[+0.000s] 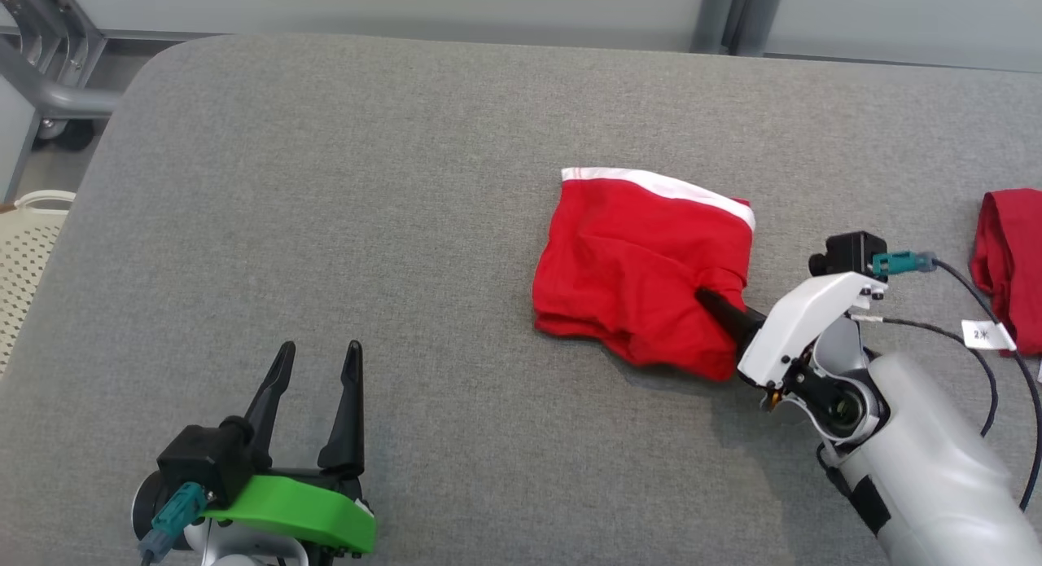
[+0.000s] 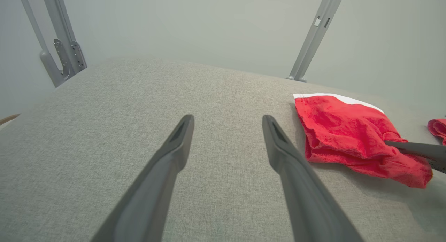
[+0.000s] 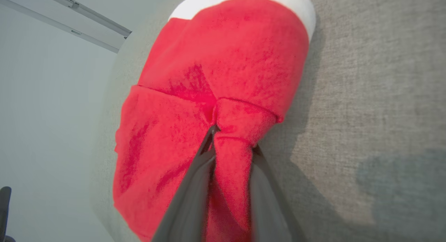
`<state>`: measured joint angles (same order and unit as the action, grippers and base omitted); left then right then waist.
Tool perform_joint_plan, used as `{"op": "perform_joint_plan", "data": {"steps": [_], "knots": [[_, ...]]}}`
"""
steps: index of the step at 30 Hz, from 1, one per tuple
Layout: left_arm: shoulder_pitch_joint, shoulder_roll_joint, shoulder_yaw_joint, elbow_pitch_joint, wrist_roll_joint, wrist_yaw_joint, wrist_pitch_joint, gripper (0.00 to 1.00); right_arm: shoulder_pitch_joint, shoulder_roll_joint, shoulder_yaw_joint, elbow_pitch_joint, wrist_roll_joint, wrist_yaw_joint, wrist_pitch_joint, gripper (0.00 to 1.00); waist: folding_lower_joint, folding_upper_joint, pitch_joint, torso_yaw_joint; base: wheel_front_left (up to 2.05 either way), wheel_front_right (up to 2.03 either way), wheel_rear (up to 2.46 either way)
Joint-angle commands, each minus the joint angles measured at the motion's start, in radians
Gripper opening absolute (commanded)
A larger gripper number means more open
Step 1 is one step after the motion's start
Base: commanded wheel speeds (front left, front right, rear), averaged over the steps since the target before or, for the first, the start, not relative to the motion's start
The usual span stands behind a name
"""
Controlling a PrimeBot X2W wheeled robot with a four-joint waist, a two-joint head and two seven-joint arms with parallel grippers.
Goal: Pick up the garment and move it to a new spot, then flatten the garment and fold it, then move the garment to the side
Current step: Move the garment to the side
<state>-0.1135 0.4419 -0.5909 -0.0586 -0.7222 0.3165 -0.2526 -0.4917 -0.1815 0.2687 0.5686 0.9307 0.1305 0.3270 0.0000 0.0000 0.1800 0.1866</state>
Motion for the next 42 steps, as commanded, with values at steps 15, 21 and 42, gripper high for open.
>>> {"op": "perform_joint_plan", "data": {"steps": [15,21,42], "knots": [[0.010,-0.012,0.014,0.006,0.009,-0.012,-0.009,1.00,0.020,-0.488,-0.105,-0.166,-0.099,0.000,0.274,0.00,0.0000,0.0000,0.013,-0.072,0.00,0.00,0.00],[-0.020,0.004,0.014,0.000,0.018,-0.011,0.004,1.00,-0.044,-0.507,-0.200,-0.180,-0.181,0.000,0.319,0.00,0.0000,0.0000,0.040,-0.077,0.00,0.00,0.00],[-0.051,0.030,0.009,-0.047,0.027,0.013,0.048,1.00,-0.056,-0.582,-0.295,0.039,-0.526,0.000,0.161,1.00,0.0000,0.0000,0.112,-0.075,0.00,0.00,0.00]]}}
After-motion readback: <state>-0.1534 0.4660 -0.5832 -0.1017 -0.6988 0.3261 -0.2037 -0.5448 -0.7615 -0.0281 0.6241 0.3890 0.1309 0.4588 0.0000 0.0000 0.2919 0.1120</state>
